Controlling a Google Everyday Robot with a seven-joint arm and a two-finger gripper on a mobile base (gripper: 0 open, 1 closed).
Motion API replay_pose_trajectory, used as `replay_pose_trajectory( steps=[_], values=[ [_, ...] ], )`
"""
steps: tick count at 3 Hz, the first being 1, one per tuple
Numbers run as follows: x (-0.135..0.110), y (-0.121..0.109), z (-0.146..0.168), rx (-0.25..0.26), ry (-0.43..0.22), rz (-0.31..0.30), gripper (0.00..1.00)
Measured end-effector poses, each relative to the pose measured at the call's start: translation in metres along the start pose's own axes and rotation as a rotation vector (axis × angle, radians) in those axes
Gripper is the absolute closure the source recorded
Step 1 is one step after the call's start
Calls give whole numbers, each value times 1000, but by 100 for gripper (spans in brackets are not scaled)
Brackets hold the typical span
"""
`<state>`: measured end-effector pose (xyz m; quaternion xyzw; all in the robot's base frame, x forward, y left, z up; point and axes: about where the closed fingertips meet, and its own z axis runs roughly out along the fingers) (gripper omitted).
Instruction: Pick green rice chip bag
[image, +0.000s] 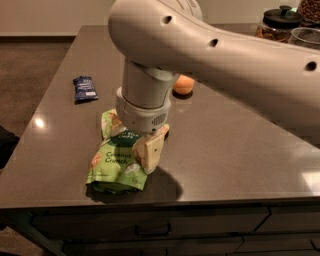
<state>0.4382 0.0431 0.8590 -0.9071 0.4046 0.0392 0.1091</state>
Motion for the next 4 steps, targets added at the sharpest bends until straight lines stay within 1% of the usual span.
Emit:
replay_pose_trajectory(
  steps=[1,2,3,4],
  values=[
    [4,-5,-7,-21,5,25,62],
    [11,-12,-28,-14,-42,89,85],
    [20,-20,-62,26,-137,164,100],
    [30,-26,-96,73,-232,224,100]
  ],
)
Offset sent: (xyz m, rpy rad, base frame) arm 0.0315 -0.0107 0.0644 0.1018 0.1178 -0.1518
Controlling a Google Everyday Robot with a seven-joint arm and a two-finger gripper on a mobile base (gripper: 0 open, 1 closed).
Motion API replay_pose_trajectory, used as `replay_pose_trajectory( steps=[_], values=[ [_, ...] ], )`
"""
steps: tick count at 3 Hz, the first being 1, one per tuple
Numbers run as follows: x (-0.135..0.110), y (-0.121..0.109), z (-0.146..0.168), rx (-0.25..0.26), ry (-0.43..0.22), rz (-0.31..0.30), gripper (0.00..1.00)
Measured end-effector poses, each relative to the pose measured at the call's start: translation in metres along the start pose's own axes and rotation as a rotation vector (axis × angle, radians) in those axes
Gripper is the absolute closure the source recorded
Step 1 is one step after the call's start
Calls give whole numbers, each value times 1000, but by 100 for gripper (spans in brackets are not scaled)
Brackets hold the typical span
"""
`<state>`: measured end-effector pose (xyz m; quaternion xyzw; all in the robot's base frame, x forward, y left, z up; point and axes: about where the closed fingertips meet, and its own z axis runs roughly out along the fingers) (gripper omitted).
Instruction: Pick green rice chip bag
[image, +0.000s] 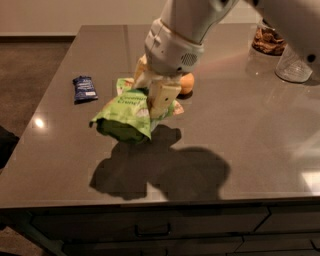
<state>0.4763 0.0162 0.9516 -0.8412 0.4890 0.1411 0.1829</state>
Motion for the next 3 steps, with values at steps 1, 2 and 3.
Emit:
replay_pose_trajectory(
  steps=[1,2,3],
  values=[
    [-1,-10,-34,52,-79,36,100],
    [3,-13,-50,103,-96,66,100],
    [2,-16,-50,112,-98,64,100]
  ],
)
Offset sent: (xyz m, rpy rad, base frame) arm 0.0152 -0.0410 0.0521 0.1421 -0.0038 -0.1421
